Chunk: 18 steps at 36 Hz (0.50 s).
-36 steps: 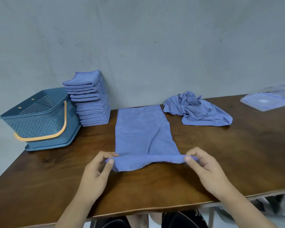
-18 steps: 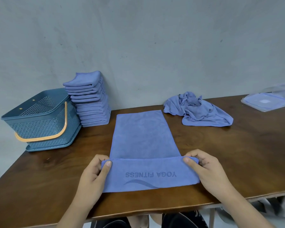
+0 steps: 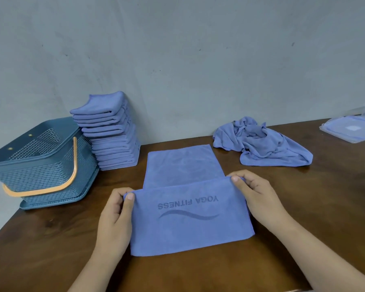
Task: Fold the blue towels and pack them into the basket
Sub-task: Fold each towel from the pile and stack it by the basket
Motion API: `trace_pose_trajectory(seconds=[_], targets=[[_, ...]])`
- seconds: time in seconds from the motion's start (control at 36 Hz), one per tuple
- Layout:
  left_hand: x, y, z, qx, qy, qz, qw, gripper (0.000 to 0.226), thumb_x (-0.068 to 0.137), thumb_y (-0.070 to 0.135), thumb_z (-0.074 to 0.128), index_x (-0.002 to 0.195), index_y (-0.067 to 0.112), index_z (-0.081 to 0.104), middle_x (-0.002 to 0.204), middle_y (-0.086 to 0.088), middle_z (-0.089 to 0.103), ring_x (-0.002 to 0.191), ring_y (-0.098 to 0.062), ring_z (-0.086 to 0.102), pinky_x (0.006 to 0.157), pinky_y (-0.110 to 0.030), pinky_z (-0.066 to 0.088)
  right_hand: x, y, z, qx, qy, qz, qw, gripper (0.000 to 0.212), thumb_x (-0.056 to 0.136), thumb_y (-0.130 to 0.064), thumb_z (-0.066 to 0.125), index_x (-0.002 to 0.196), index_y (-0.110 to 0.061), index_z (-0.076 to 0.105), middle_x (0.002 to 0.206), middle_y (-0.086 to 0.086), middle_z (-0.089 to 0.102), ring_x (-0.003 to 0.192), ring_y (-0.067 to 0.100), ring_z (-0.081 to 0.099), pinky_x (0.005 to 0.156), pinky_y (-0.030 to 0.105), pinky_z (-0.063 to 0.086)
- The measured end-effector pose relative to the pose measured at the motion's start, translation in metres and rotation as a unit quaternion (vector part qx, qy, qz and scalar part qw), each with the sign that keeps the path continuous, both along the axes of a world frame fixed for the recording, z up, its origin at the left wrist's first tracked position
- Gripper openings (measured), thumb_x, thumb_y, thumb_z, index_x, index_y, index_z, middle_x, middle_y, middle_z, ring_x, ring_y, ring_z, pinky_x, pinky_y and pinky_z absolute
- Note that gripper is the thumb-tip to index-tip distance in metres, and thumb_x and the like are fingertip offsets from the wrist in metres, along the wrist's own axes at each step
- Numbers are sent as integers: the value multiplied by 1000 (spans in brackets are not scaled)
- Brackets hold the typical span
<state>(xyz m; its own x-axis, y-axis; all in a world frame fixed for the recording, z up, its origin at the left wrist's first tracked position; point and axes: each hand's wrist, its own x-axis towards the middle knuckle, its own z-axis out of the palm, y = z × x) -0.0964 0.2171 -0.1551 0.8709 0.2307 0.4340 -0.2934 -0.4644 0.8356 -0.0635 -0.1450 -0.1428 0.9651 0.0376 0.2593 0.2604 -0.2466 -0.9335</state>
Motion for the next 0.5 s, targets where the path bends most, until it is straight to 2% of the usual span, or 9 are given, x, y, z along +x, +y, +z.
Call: trace_pose_trajectory(seconds=[0.06,0.11,0.14,0.25,0.33,0.36,0.39,0.44,0.5], targets=[[21,2,7,0,-5,6,1000,35,106,56,48,112,26,65,96,7,68,83,-6,62,72,-34,46,21,5,6,0,-6,-10,1000,20,109,-40,56,109,-35,76,110,-10,76,108,7,70,92,27,54],[43,4,14,2,-15,11,1000,32,106,55,49,109,27,65,91,7,66,80,-7,60,72,-35,47,44,10,13,-4,-15,-19,1000,19,108,-41,57,107,-38,75,109,-14,76,106,2,69,86,16,52],[56,5,17,3,-19,15,1000,31,107,54,49,106,27,64,89,6,65,78,-7,59,71,-35,46,57,12,15,-5,-19,-21,1000,19,108,-42,57,107,-38,75,108,-15,76,105,1,70,84,16,52],[113,6,25,31,3,60,998,25,108,53,47,102,34,62,87,11,66,77,-6,60,67,-36,44,111,20,17,-10,-29,-48,998,20,108,-44,57,106,-37,75,107,-14,77,103,7,72,88,38,58],[156,0,27,68,39,82,994,17,110,47,46,99,40,58,89,16,68,85,-3,63,68,-31,43,155,25,11,-45,-20,-89,995,19,109,-43,54,112,-36,71,106,-9,75,102,17,71,89,44,58],[168,-2,25,78,58,88,991,14,110,43,46,105,39,58,94,16,69,92,-5,65,70,-31,44,168,27,8,-66,-9,-99,993,21,110,-43,52,119,-33,68,110,-7,73,106,19,70,90,42,57],[178,-4,23,89,83,93,988,13,111,39,46,116,36,58,107,16,69,104,-13,66,76,-33,48,178,30,5,-87,7,-108,990,26,111,-43,50,128,-30,64,118,-6,70,113,21,68,92,40,55],[193,-10,17,119,116,108,980,33,111,32,47,141,20,52,139,2,62,128,-24,57,99,-44,49,194,35,-2,-153,31,-121,980,39,111,-41,49,145,-23,54,137,1,60,126,25,60,101,45,51],[201,-17,11,171,110,111,973,38,110,29,47,147,19,49,149,0,56,137,-27,50,110,-50,44,201,43,-8,-244,1,-103,964,41,110,-37,49,148,-20,53,147,6,54,133,30,52,105,48,48]])
